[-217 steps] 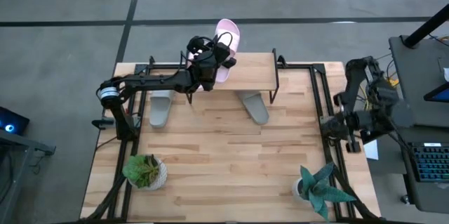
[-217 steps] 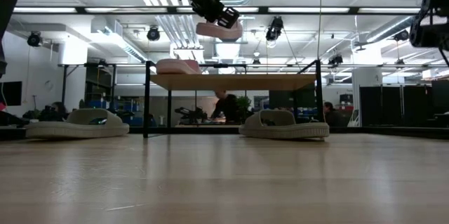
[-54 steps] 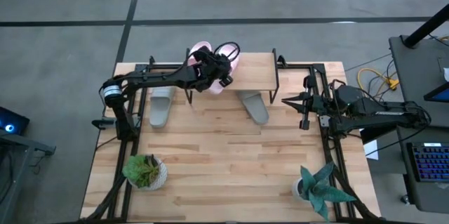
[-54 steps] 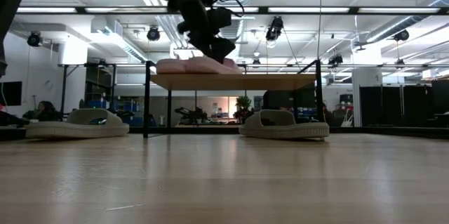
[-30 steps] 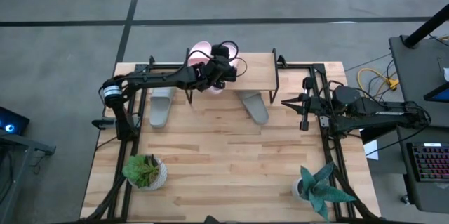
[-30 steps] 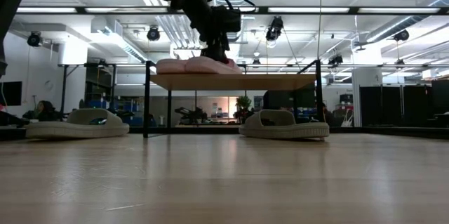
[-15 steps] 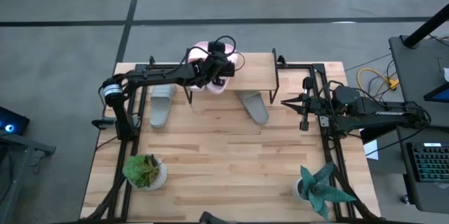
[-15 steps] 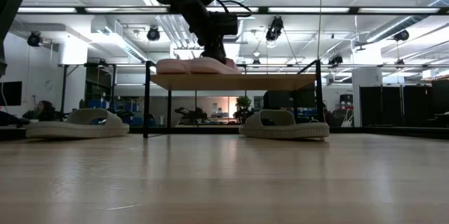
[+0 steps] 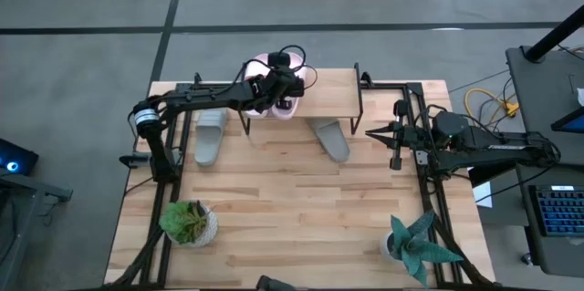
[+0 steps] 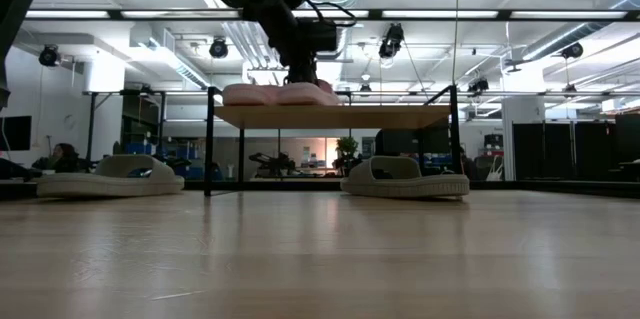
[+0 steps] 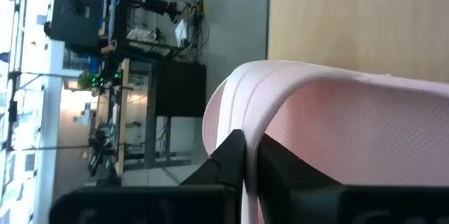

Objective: Pick and place slides into the shelf
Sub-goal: Put the pink slides on the shelf

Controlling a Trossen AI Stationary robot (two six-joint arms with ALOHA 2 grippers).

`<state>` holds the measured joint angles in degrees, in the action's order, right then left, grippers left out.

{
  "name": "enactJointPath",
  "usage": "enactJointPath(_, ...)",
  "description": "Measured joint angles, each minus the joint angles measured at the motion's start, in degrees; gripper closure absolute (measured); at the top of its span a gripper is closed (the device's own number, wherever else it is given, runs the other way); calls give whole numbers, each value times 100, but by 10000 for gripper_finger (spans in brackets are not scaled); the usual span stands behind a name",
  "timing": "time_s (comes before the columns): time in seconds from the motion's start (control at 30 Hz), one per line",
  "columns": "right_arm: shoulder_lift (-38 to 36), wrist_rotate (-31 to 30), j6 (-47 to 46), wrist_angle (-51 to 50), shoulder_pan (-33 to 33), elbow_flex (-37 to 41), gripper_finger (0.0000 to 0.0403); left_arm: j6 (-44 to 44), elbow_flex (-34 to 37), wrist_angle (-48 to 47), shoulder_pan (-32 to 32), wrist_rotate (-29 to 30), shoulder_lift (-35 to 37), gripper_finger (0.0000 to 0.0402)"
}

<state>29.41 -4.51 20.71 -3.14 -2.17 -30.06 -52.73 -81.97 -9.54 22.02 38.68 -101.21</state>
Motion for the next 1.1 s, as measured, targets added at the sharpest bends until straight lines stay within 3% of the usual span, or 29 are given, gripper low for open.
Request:
enactJointPath(0.17,0,0,-74,0,1,0,394,144,0,-4,0,492,-2,399)
enactJointPath(0.57,0,0,-77,0,0,0,394,115,26,-31,-17,496,-2,386)
enactJointPath(0.73,0,0,-77,0,1,0,394,117,52,-9,-20,491,-2,348)
enactJointPath(1.1,0,0,-78,0,2,0,394,396,-55,-87,-19,198,-2,220)
